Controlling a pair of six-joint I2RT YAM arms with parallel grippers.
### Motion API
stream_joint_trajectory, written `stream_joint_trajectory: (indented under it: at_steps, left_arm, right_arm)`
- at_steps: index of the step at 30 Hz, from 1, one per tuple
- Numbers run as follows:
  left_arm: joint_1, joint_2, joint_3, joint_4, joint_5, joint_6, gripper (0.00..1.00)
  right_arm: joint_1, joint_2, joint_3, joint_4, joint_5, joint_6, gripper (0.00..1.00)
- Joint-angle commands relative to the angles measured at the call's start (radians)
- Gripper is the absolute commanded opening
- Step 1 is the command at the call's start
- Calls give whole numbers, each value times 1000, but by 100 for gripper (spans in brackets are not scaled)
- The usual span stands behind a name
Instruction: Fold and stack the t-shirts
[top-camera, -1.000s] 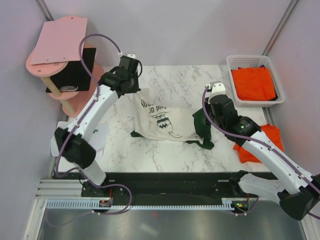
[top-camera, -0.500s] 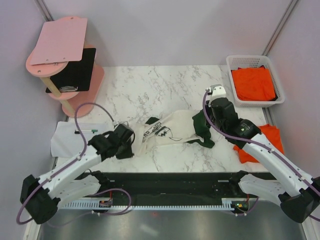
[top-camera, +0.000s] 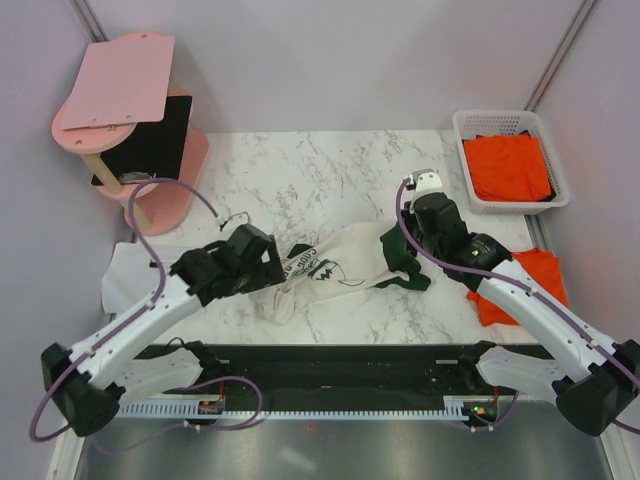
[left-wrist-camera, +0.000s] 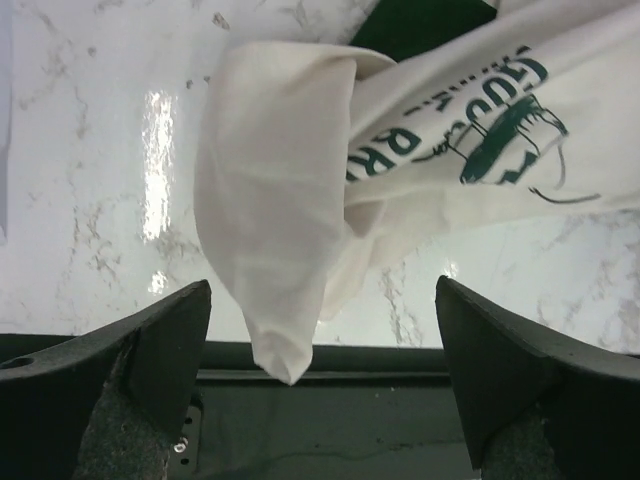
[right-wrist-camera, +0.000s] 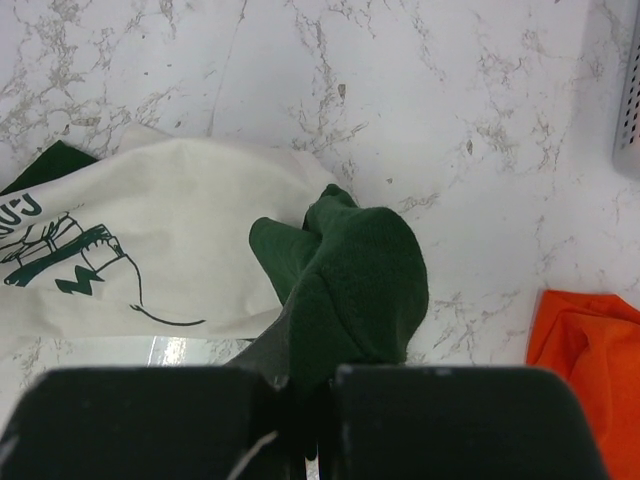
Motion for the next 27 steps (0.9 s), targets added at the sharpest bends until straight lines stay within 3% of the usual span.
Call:
stream_joint_trajectory:
  at_steps: [1,7,16,18,19,20,21,27]
  left_arm:
    - [43,193,83,41,-168,107,100]
    - [241,412,118,163,-32,227,100]
    - [278,639,191,219,60,302,99]
    - [278,676,201,231,80,307,83]
    - [278,687,215,231,82,310,69]
    - [278,707,224,231,67,311,25]
    - [280,715,235,231,60,313,5]
    - [333,727,405,174,-13,363,2]
  right_arm:
    - [-6,4,-8,45,-13,9,0]
    - [-9,16,-19,51,-25,7,0]
    - [-17,16,-25,63,-22,6,0]
    - [-18,17,-22,60,-22,6,0]
    - [-20,17,-21,62,-22,4,0]
    - [-20,17,-19,62,-22,4,0]
    - [-21,17,-18,62,-24,3,0]
    - [-32,19,-11,66,-21,-5,0]
